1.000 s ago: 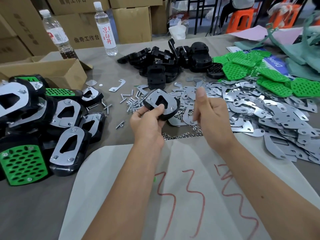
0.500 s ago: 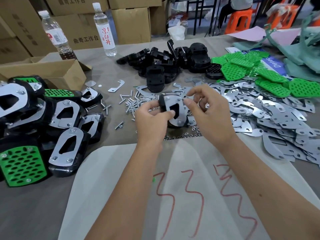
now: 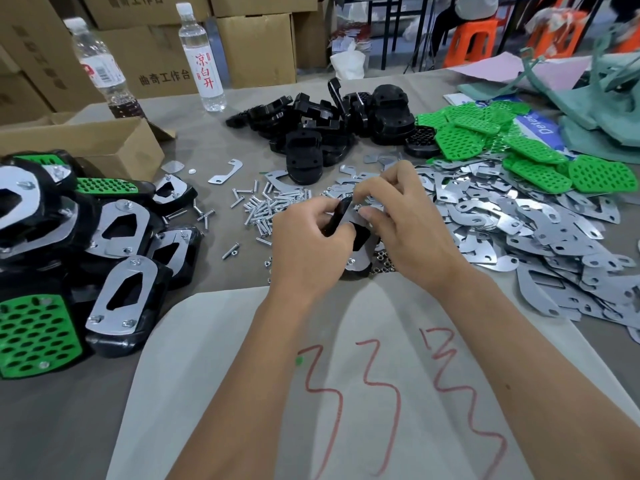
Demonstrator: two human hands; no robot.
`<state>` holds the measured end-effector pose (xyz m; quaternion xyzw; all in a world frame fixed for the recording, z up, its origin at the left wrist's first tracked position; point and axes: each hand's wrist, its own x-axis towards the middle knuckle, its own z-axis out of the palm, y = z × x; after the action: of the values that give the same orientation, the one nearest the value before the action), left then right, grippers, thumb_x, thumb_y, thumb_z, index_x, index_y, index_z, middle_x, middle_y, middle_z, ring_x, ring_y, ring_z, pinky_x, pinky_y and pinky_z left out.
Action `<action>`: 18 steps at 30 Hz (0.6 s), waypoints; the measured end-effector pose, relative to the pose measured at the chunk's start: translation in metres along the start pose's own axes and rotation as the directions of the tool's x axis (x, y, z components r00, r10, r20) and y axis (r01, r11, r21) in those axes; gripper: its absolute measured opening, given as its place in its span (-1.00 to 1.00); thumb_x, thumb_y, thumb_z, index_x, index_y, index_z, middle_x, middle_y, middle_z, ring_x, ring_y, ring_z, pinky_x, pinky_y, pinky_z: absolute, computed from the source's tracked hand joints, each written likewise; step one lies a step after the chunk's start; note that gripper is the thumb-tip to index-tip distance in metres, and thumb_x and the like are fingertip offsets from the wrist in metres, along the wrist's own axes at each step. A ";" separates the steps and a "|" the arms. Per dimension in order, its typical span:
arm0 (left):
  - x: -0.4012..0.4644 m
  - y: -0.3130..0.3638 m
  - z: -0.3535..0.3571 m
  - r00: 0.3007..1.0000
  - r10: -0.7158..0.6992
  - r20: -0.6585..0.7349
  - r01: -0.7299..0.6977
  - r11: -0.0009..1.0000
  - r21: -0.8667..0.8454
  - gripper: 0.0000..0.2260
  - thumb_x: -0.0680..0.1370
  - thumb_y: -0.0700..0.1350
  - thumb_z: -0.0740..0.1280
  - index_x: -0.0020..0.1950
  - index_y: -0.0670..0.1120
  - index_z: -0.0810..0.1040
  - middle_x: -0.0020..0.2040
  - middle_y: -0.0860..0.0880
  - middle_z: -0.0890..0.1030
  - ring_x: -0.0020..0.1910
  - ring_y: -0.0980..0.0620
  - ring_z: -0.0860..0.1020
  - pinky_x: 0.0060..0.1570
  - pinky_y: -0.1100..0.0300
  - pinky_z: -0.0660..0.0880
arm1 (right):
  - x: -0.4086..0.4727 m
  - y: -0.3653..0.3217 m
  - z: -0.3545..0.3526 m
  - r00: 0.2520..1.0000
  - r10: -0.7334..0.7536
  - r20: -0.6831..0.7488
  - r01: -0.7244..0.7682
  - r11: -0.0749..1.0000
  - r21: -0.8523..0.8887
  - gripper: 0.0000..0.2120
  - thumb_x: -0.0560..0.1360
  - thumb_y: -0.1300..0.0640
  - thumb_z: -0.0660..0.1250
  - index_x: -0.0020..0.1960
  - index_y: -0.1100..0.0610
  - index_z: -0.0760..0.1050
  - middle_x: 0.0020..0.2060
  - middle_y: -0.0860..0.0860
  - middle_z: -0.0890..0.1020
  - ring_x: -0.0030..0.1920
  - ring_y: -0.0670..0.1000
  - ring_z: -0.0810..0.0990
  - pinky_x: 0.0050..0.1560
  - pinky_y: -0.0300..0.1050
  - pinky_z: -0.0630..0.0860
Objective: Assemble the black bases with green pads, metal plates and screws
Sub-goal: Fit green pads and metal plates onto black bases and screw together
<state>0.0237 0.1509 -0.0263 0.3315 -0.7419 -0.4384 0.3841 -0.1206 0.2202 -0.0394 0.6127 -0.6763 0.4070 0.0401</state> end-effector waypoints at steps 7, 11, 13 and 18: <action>0.006 -0.004 -0.010 0.985 -0.081 0.149 0.105 0.980 -0.166 -0.85 0.50 -0.26 0.42 -0.02 -0.07 0.74 -0.17 -0.07 0.76 -0.15 -0.05 0.73 -0.02 0.00 0.65 | -0.002 0.001 -0.002 0.998 -0.022 -0.063 0.024 0.999 0.039 -0.96 0.61 0.20 0.39 0.02 0.17 0.55 -0.03 0.06 0.42 -0.10 -0.09 0.41 -0.09 -0.22 0.38; 0.007 -0.006 -0.013 0.976 -0.146 0.164 0.187 0.945 -0.268 -0.83 0.59 -0.29 0.39 -0.05 -0.08 0.74 -0.19 -0.01 0.75 -0.21 0.09 0.69 -0.20 0.28 0.55 | -0.004 -0.004 0.006 0.989 0.104 -0.106 -0.072 0.961 0.268 -0.93 0.56 0.19 0.45 0.02 0.06 0.65 -0.06 -0.02 0.46 -0.08 -0.03 0.48 -0.10 -0.15 0.45; 0.008 -0.008 -0.013 0.963 -0.210 0.170 0.254 0.919 -0.303 -0.87 0.56 -0.27 0.43 0.01 -0.08 0.74 -0.16 -0.04 0.76 -0.20 0.05 0.71 -0.19 0.23 0.58 | -0.004 -0.007 0.008 0.977 0.195 -0.085 -0.142 0.896 0.420 -0.84 0.54 0.25 0.48 0.01 0.00 0.72 -0.03 0.01 0.52 -0.02 -0.02 0.56 -0.06 -0.12 0.50; 0.007 -0.010 -0.007 0.918 -0.332 0.215 0.392 0.835 -0.385 -0.88 0.51 -0.25 0.51 -0.04 -0.04 0.74 -0.15 -0.09 0.76 -0.24 -0.01 0.71 -0.21 0.12 0.63 | -0.004 -0.007 0.004 0.935 0.353 -0.038 -0.263 0.760 0.594 -0.84 0.59 0.02 0.43 -0.08 0.06 0.74 0.01 0.01 0.60 0.03 -0.06 0.63 -0.09 -0.23 0.49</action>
<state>0.0281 0.1379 -0.0307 0.3442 -0.5783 -0.6745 0.3036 -0.1118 0.2220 -0.0407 0.4439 -0.6062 0.6387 -0.1662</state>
